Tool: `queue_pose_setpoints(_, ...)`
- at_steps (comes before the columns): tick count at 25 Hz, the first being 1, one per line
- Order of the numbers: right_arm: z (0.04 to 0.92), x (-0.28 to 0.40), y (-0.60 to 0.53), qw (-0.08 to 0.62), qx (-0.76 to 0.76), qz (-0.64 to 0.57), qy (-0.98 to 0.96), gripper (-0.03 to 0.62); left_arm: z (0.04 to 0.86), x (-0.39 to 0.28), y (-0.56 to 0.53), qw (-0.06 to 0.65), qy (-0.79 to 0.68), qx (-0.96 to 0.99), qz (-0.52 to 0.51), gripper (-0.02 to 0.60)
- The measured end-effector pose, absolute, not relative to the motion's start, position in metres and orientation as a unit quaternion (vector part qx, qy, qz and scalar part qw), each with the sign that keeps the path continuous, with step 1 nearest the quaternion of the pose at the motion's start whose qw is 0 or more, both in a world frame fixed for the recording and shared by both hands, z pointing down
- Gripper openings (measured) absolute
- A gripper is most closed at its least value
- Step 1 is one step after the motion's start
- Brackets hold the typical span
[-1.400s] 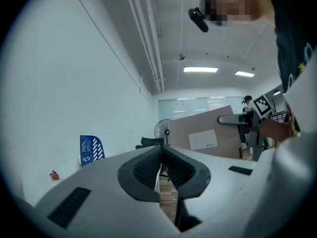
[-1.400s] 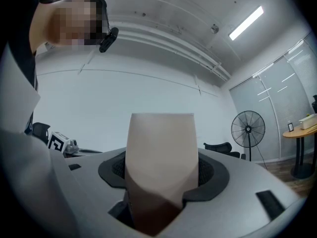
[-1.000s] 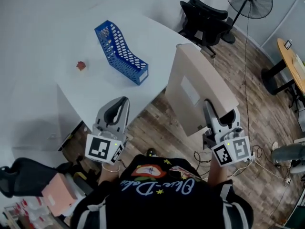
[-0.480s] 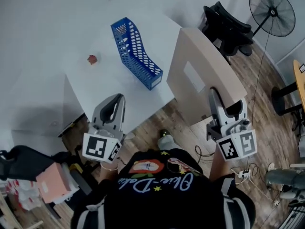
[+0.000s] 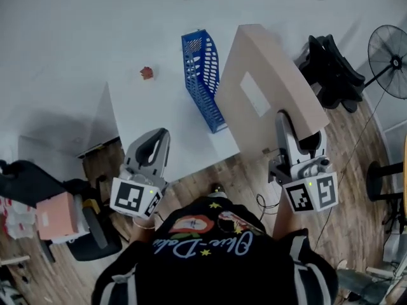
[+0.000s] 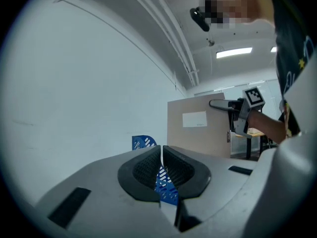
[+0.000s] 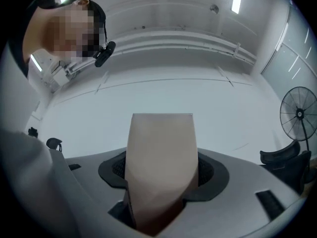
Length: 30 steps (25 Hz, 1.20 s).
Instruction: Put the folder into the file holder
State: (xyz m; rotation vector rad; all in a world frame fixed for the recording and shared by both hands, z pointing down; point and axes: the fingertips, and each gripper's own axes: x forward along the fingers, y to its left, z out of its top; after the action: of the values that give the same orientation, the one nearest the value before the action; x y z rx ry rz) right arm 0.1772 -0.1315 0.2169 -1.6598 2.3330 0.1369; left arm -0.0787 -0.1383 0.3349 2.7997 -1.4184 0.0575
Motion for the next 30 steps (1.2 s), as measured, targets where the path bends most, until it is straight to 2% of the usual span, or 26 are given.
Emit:
queue_pose_setpoints(15,0.225,0.152,-0.21,0.153,-0.513,0.042,0.843,0.27,0.336,-0.091,-0.145,0.011,-0.547,0.836,0.034,0.014)
queue_pose_setpoints(22,0.227,0.153,-0.23,0.169,-0.495,0.034,0.852,0.272,0.341,-0.079,-0.149,0.0,-0.568,0.822,0.034,0.014)
queue_pose_setpoints(30,0.234,0.142,-0.248,0.164,-0.495,0.029,0.853,0.272,0.354,-0.072,-0.167,0.018,-0.558,0.829,0.037,0.014)
